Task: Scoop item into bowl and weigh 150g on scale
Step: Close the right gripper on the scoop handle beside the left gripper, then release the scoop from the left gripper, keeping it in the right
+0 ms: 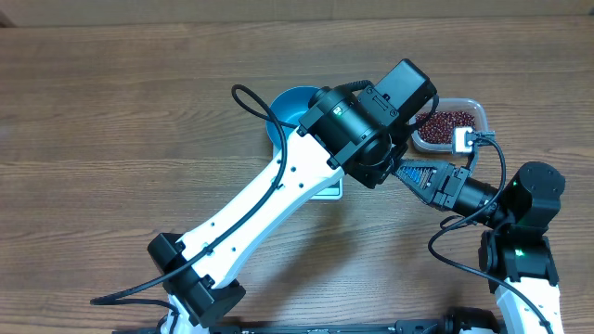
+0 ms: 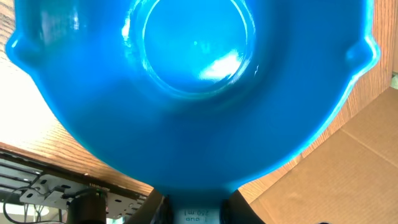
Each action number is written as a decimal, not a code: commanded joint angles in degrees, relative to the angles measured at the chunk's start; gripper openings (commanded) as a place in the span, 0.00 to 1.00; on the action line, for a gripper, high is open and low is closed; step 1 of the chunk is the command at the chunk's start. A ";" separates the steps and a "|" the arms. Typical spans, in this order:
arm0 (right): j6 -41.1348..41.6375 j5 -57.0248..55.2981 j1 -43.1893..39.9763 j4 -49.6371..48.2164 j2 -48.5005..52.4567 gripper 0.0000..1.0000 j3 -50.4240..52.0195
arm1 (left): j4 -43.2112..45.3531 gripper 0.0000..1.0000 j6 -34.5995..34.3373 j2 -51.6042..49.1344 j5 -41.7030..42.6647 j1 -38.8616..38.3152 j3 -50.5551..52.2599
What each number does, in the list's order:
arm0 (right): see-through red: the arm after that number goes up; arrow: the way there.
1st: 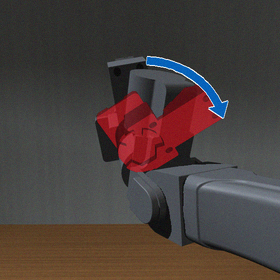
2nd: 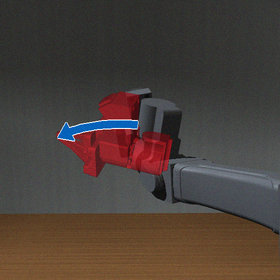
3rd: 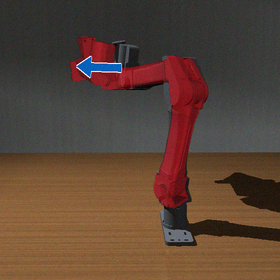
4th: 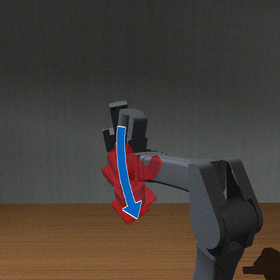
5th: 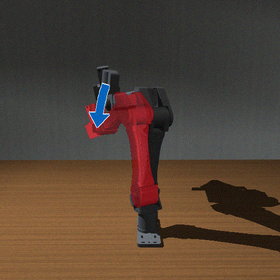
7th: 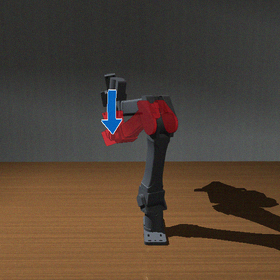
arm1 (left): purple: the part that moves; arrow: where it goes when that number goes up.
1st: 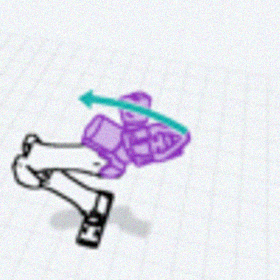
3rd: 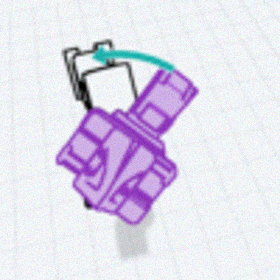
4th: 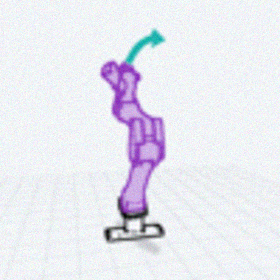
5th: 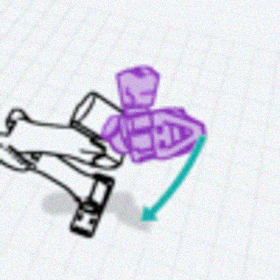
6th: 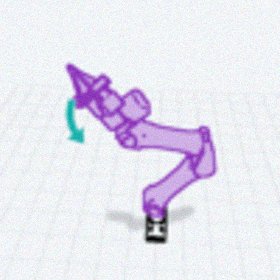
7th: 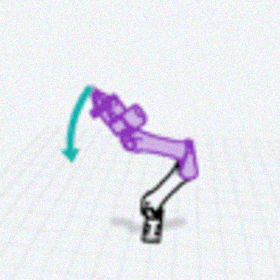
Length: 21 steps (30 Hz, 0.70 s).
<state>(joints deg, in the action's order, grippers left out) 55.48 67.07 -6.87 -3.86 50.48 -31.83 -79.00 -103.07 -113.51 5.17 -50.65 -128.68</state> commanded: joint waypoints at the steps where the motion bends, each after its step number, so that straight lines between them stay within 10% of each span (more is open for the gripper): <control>1: -0.24 1.60 0.15 -1.42 -0.52 0.04 -1.44 | -0.07 0.29 1.29 -0.04 1.73 -1.55 -0.42; 21: -0.24 1.57 0.15 -1.42 -0.52 0.04 -1.44 | 0.00 0.91 2.91 0.02 1.75 -0.70 -0.48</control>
<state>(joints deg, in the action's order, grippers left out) 55.48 67.77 -6.74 -4.93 50.41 -31.83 -79.05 -101.30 -113.51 6.90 -52.03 -128.68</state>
